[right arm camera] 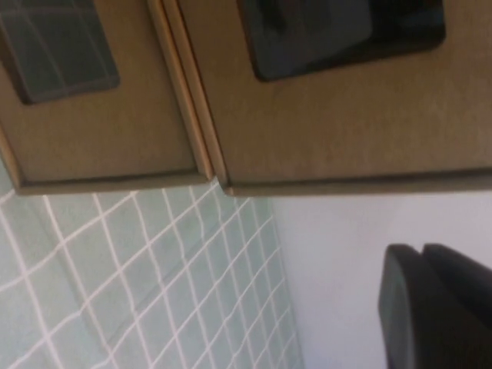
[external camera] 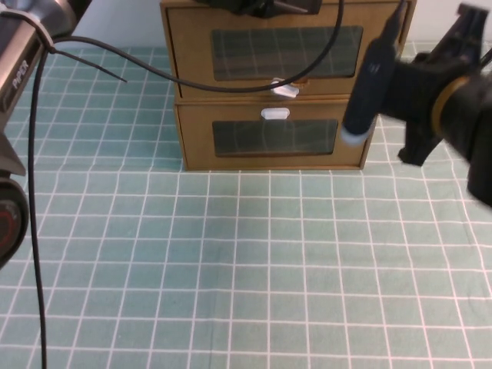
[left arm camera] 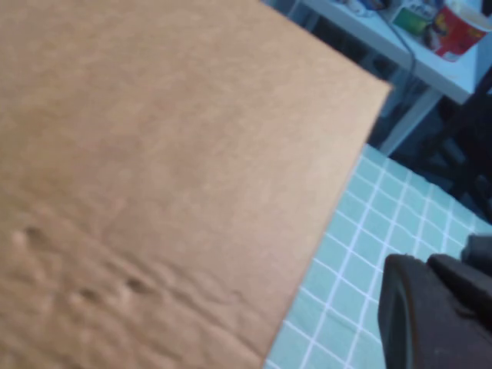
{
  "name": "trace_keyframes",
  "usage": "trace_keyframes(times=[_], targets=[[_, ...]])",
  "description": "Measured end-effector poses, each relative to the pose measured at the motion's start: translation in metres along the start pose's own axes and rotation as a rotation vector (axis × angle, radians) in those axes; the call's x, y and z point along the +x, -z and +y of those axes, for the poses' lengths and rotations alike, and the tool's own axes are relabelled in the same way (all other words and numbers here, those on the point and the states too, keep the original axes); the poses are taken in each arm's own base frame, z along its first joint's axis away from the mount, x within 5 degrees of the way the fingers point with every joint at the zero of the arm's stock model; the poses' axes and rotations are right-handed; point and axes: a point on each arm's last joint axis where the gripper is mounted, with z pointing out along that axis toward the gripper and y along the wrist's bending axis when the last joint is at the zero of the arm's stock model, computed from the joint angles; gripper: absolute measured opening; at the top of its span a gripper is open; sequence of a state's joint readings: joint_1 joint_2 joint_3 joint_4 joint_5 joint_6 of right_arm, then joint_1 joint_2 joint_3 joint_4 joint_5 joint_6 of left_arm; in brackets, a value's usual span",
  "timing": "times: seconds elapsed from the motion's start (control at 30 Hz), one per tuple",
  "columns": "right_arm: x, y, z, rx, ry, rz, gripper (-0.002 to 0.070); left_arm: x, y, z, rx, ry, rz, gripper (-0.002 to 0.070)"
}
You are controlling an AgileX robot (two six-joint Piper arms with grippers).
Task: Open the shoe box
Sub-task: 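Pull the top drawer of the cardboard box fully open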
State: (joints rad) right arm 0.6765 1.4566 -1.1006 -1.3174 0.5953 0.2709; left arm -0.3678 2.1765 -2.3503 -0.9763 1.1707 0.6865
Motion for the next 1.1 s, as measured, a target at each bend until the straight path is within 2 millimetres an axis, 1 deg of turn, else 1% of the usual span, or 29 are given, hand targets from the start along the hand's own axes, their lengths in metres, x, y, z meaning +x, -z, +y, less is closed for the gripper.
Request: trace_keyframes(times=[0.1,0.23,0.4,0.57,0.67,0.83,1.1], targets=[[-0.007,0.004,0.021,0.041,0.05,-0.062,-0.0008,0.001,0.0,-0.001,0.013,0.006,0.006,-0.0005],[-0.011,0.007,0.049,0.003,0.072,-0.105,-0.0008,0.001,0.0,-0.001,0.008,0.035,0.016,-0.0005],[-0.013,-0.01,0.075,-0.058,0.111,-0.087,-0.0009,0.005,0.001,0.003,-0.043,0.047,0.06,-0.0005],[-0.016,-0.028,0.099,-0.119,0.121,-0.061,-0.0008,0.008,0.006,0.004,-0.175,0.019,0.159,-0.0005],[-0.023,-0.035,0.105,-0.138,0.083,-0.072,-0.0008,0.009,0.004,0.004,-0.208,0.006,0.176,-0.0005],[-0.031,-0.038,0.099,-0.125,0.028,-0.089,-0.0008,0.006,0.003,0.0,-0.172,0.014,0.139,-0.0005],[-0.031,-0.038,0.097,-0.115,0.022,-0.084,-0.0009,-0.001,0.006,-0.008,-0.059,-0.005,0.094,-0.0005]])
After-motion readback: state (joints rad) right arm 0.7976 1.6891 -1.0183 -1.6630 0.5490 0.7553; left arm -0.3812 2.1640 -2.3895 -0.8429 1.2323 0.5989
